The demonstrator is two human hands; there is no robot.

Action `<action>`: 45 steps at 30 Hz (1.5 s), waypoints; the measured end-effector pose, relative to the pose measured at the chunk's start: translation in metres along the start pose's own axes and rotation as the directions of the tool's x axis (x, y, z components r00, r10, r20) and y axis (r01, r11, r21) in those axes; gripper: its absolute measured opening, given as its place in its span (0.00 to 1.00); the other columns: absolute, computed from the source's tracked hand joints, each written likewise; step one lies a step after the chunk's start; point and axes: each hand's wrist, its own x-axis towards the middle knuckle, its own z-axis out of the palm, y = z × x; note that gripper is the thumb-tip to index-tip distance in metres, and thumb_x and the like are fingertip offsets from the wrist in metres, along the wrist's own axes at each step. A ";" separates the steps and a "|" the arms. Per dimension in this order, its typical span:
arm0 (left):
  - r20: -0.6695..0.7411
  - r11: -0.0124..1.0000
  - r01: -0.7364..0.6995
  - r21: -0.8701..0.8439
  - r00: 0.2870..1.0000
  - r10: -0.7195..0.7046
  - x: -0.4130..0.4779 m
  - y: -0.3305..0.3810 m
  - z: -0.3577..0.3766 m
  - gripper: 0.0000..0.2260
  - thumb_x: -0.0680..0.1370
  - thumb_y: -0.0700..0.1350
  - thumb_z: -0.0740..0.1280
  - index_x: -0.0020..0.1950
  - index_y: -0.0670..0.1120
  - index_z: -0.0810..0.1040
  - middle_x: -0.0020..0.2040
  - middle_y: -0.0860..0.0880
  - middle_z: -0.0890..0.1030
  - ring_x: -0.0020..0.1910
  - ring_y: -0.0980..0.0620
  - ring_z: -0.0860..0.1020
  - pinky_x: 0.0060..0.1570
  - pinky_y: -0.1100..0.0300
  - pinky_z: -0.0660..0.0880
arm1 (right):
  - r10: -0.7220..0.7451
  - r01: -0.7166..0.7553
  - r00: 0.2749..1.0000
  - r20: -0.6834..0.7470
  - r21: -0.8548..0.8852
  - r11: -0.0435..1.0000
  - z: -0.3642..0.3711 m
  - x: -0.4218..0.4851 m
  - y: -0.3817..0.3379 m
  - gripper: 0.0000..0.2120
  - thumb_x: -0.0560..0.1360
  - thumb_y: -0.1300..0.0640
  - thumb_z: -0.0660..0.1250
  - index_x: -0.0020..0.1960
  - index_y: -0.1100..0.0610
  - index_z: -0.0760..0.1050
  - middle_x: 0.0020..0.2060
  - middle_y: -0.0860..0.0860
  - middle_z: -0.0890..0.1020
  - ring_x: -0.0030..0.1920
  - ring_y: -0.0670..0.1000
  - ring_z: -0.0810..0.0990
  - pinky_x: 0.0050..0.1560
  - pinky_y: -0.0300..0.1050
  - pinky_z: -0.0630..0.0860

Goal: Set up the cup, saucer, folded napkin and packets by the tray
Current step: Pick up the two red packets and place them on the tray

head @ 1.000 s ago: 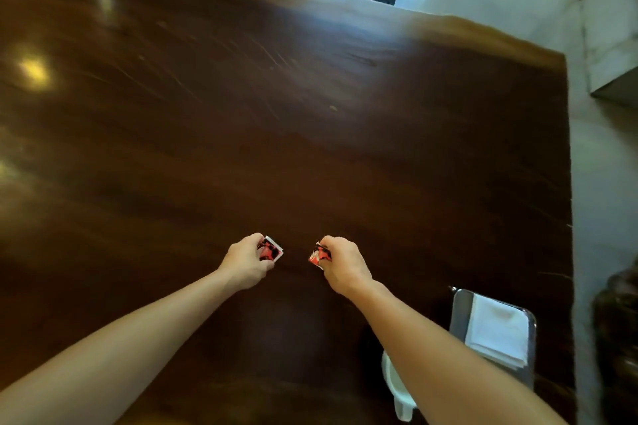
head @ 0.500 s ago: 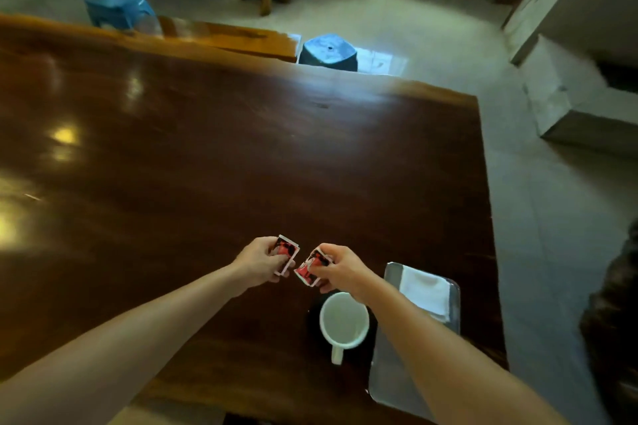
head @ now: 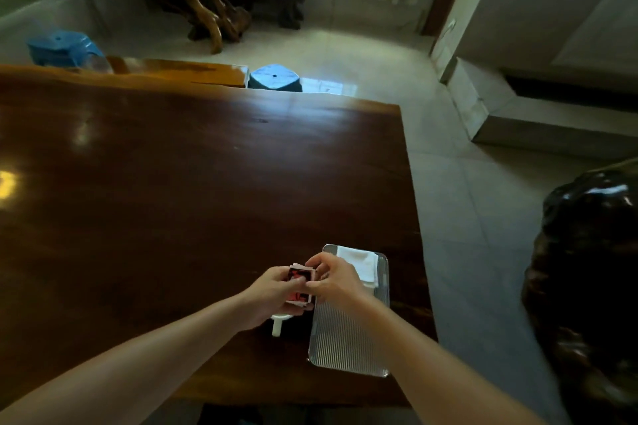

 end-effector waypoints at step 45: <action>-0.185 0.965 0.261 0.010 0.949 -0.254 0.102 -0.098 0.067 0.08 0.74 0.29 0.71 0.52 0.35 0.79 0.47 0.36 0.84 0.46 0.43 0.86 0.52 0.46 0.83 | 0.566 -0.469 0.824 -0.020 0.537 0.701 -0.065 -0.024 0.167 0.19 0.74 0.72 0.70 0.59 0.52 0.77 0.54 0.54 0.82 0.53 0.52 0.84 0.51 0.49 0.85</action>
